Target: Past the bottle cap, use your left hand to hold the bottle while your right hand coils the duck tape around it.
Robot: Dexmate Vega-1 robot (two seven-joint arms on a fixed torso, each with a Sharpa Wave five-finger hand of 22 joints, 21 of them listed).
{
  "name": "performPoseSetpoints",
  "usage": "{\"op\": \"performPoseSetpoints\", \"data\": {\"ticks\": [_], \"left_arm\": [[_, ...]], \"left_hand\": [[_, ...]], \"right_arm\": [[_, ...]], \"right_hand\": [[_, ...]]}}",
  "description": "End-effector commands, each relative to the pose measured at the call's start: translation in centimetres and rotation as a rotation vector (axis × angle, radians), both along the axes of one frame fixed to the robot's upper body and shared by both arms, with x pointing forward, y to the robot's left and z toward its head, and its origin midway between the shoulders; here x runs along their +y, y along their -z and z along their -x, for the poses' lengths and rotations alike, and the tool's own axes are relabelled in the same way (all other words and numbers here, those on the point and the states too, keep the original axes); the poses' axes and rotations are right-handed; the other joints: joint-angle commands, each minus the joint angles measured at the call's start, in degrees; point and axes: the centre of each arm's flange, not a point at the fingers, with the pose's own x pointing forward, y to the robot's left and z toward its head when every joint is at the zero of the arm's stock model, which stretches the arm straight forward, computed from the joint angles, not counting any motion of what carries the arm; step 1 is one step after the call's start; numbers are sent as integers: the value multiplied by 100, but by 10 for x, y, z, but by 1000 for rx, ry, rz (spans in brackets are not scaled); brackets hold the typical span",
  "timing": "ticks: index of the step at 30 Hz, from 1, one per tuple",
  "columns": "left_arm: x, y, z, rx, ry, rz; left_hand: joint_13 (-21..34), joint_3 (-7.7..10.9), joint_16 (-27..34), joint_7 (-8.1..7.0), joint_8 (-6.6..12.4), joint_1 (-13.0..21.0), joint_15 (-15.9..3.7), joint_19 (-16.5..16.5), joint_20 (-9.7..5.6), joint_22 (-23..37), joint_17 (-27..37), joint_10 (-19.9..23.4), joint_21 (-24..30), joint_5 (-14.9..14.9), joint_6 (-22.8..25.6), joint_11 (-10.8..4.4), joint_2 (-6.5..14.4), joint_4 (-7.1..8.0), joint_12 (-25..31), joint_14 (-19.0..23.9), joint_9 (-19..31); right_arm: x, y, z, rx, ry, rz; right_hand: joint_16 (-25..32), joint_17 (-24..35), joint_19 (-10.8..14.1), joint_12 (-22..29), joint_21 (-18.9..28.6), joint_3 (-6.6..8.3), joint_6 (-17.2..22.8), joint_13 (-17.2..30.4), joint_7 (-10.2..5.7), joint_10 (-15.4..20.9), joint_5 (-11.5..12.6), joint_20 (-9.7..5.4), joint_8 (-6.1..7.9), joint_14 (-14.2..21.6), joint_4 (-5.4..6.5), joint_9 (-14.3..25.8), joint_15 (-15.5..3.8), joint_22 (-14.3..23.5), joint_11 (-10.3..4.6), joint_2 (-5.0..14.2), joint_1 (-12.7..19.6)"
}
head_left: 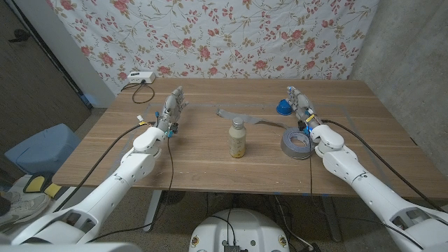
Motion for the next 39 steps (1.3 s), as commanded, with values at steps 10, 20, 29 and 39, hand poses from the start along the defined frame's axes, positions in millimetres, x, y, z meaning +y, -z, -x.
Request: {"op": "performPoseSetpoints", "data": {"ticks": [10, 20, 29, 39], "left_arm": [[-26, -36, 19, -117, -131, -232], [-66, -64, 31, -180, -167, -431], [-97, -84, 47, -237, -190, -619], [-126, -106, 69, -290, -214, -827]], "left_hand": [[22, -46, 155, -442, 156, 356, -157, -34, -32, -4, -2, -48, 48, -97, -126, -222, -138, -446, 284, 47, 23], [56, -81, 228, -724, 196, 788, -52, 450, 346, 36, 28, 741, 67, -329, 658, -347, -355, -1037, 389, 1068, 38], [82, -96, 266, -779, 247, 949, -115, 560, 402, 48, 48, 1062, 61, -385, 1020, -311, -453, -1254, 454, 1411, 53], [118, -131, 260, -936, 159, 1163, -134, 980, 290, 78, 77, 1106, 186, -408, 1028, -224, -613, -1514, 413, 1616, 70]], "right_arm": [[-6, -7, -19, -27, -23, 3], [-27, -8, -2, -73, 39, 25], [-43, 7, 18, -89, 81, 14], [-55, 20, 35, -100, 110, -8]], "right_hand": [[45, 11, 42, 32, 27, 28, 58, 16, 3, 46, 25, 8, 27, -26, -3, 13, -158, 24, -3, 12, 34], [42, -2, 62, 46, 33, 35, 82, 16, 19, 88, 27, 46, 33, -4, -47, 13, -131, 23, 22, -16, 67], [47, -13, 87, 56, 39, 48, 119, 15, 34, 128, 33, 79, 42, 47, -105, 12, -83, 21, 77, -46, 115], [47, -16, 100, 61, 41, 52, 148, 15, 39, 155, 34, 85, 48, 67, -140, 13, -79, 21, 64, -57, 140]]}}
